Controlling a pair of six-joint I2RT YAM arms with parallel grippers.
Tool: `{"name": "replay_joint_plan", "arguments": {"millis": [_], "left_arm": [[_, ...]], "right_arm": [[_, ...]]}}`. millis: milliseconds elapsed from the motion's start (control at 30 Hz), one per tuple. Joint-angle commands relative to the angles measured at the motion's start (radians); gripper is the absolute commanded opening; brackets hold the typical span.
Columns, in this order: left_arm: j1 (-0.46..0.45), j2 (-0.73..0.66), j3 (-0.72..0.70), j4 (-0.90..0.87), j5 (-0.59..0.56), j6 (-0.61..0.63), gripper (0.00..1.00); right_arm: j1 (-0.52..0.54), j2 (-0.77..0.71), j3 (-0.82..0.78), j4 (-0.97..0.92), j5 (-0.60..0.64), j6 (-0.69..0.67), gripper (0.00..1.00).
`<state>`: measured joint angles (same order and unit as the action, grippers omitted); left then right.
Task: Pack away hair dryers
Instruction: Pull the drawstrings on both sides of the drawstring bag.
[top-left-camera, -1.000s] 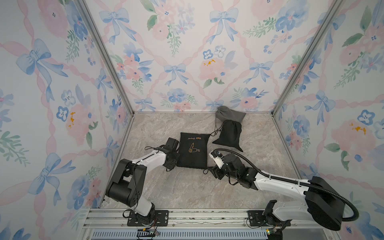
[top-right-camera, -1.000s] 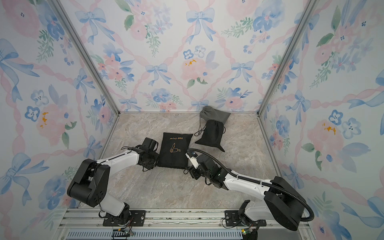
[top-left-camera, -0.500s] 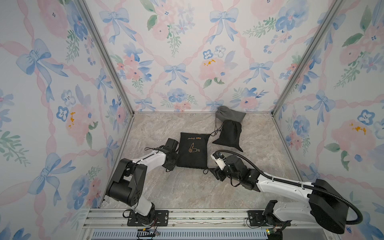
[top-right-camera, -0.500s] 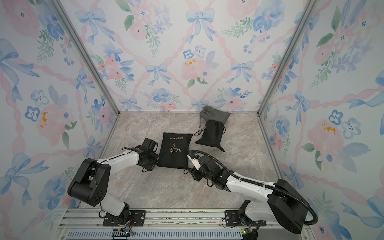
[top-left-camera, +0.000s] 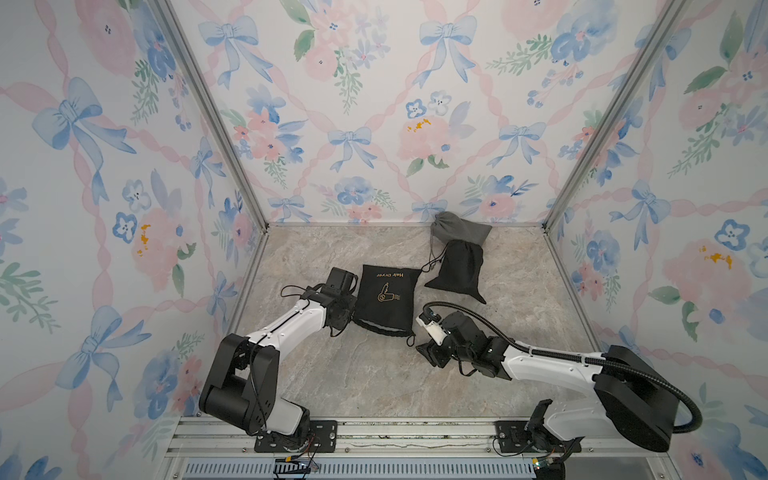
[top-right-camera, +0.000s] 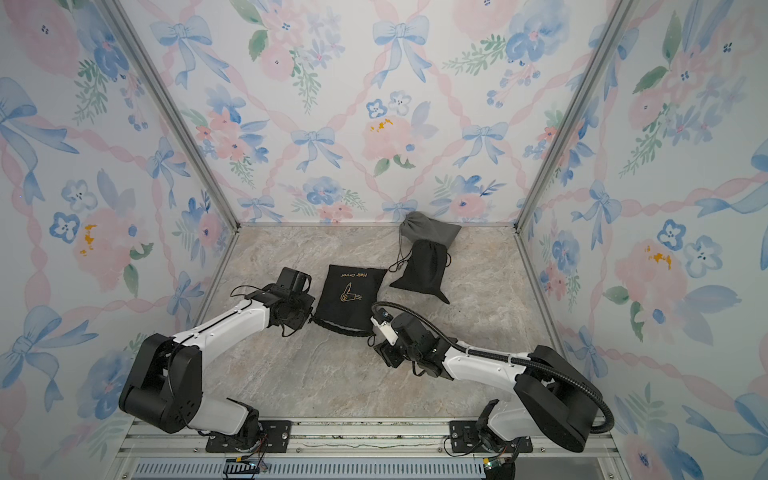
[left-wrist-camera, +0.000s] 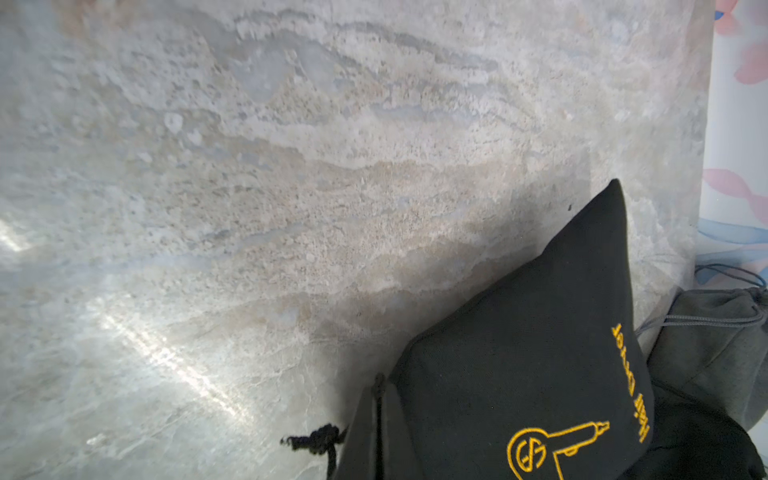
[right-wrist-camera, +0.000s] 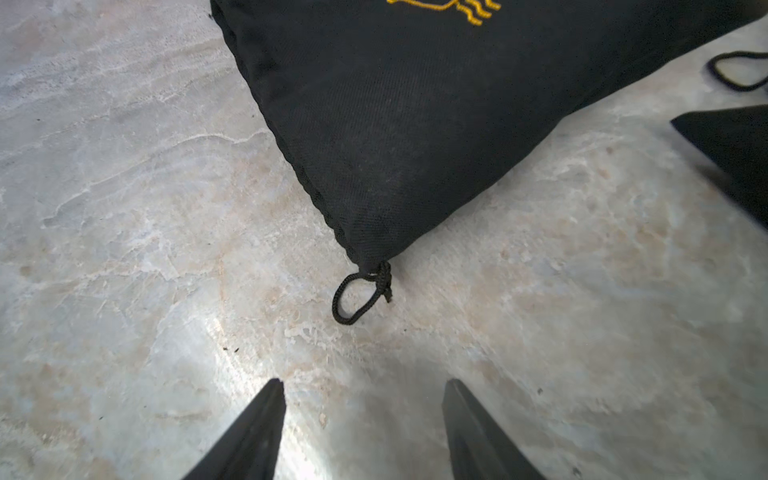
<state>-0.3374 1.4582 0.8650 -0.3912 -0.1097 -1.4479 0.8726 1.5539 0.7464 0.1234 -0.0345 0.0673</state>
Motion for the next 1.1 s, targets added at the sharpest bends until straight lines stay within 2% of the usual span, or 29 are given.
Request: {"name": "replay_joint_plan", "arguments": {"millis": [0,300,667,1067], "left_arm": [[0.017,-0.013,0.029,-0.02,-0.03,0.035,0.0],[0.031,-0.017,0.025,-0.019,-0.01,0.044,0.0],[0.036,-0.027,0.068,-0.019,0.015,0.041,0.0],[0.026,-0.033,0.08,-0.019,0.021,0.028,0.0]], "right_arm": [[0.009,0.061,0.054,0.018,-0.027,0.037,0.63],[0.008,0.187,0.169,-0.061,-0.05,0.049,0.64],[-0.037,0.247,0.201,-0.061,-0.129,0.073,0.62],[-0.075,0.296,0.227,-0.058,-0.171,0.101,0.51]]}}
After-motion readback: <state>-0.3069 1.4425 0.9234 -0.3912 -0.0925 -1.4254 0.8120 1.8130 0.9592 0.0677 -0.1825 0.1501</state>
